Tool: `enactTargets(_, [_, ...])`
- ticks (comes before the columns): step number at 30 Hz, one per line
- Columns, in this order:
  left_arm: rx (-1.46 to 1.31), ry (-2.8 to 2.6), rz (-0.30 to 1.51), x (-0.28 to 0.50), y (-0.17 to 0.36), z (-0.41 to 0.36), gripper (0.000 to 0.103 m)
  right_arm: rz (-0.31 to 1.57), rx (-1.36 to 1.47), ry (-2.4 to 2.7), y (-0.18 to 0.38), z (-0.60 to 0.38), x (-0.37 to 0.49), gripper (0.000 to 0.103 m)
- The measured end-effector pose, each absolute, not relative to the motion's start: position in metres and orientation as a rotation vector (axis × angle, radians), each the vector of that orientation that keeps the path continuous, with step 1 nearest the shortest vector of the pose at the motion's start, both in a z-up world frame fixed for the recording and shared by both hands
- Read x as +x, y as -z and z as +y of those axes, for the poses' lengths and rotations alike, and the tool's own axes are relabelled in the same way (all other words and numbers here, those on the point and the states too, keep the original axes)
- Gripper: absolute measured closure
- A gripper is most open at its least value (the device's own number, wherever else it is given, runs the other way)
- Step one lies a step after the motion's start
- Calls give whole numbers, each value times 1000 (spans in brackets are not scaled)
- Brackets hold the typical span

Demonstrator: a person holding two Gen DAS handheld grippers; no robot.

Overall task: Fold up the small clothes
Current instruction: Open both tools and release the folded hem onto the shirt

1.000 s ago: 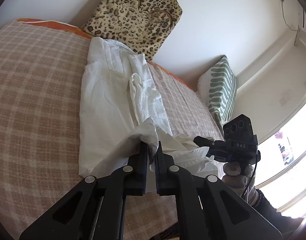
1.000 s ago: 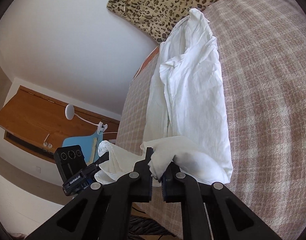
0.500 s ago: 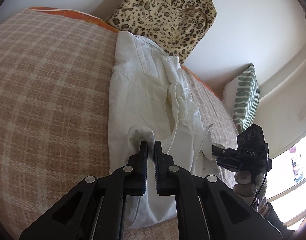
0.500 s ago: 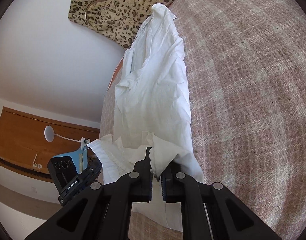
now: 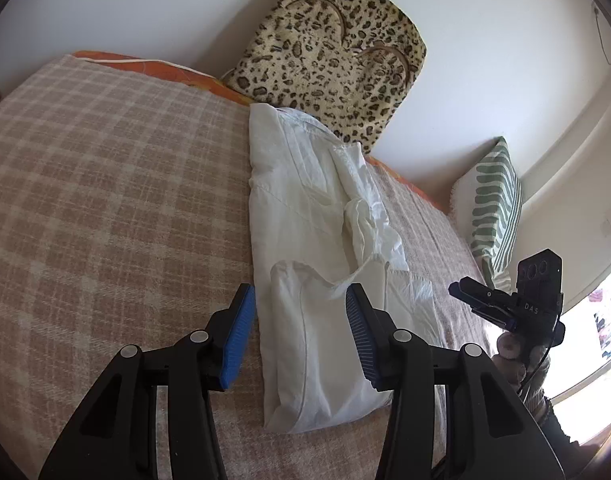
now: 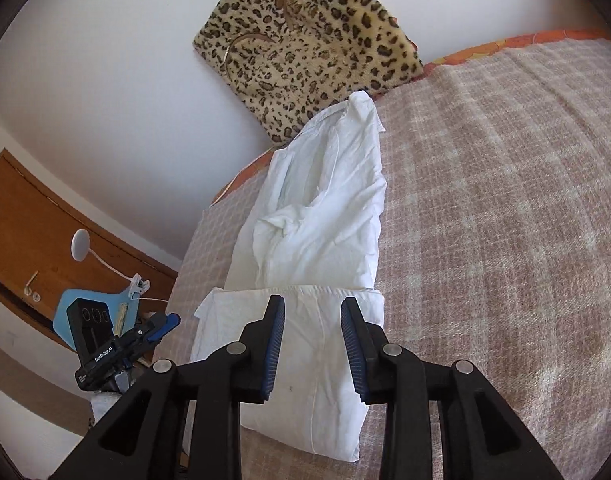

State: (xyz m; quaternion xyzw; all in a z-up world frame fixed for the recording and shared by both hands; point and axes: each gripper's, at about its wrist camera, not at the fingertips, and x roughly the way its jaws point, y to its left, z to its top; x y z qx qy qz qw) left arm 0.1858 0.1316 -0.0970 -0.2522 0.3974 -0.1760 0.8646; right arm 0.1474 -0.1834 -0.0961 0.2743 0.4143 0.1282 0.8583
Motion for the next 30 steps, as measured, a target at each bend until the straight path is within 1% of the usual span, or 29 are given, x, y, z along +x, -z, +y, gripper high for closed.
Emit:
enactTargets(5, [-578, 417, 920, 181, 118, 123, 57, 885, 272, -420, 83, -114, 167, 70])
enactTargets(6, [-569, 424, 925, 179, 119, 121, 57, 882, 223, -438, 82, -103, 174, 63])
enactTargets(7, [-560, 431, 926, 177, 120, 120, 57, 875, 187, -453, 81, -95, 181, 59])
enactTargets(8, [-557, 435, 928, 176, 122, 119, 57, 863, 157, -464, 80, -89, 189, 53])
enactTargets(9, [-562, 441, 931, 175, 124, 120, 57, 855, 135, -474, 80, -83, 198, 50])
enactTargets(10, [-569, 448, 928, 174, 126, 120, 60, 854, 124, -491, 81, -79, 206, 49])
enactTargets(12, [-575, 456, 923, 174, 129, 122, 61, 877, 119, -546, 87, -71, 223, 49])
enactTargets(14, [-583, 473, 913, 173, 130, 122, 85, 916, 114, -570, 97, -62, 236, 49])
enactTargets(16, [-582, 480, 905, 172, 129, 122, 88, 958, 101, -587, 108, -53, 245, 48])
enactTargets(17, [-579, 488, 899, 171, 127, 122, 92, 972, 85, -599, 111, -49, 247, 48])
enactTargets(23, [-538, 466, 888, 170, 124, 119, 94, 989, 11, -654, 110, -37, 241, 49])
enactTargets(25, [-533, 449, 883, 171, 124, 119, 94, 986, 23, -658, 105, -43, 241, 46])
enactTargets(27, [-516, 433, 870, 172, 122, 118, 94, 971, 4, -638, 103, -47, 240, 46])
enactTargets(28, [-510, 429, 862, 172, 120, 117, 94, 975, -14, -619, 105, -47, 242, 47])
enactTargets(29, [-496, 421, 857, 172, 119, 116, 95, 985, -24, -616, 108, -46, 243, 64])
enactTargets(30, [-484, 409, 848, 173, 117, 115, 95, 998, -43, -594, 111, -44, 245, 84])
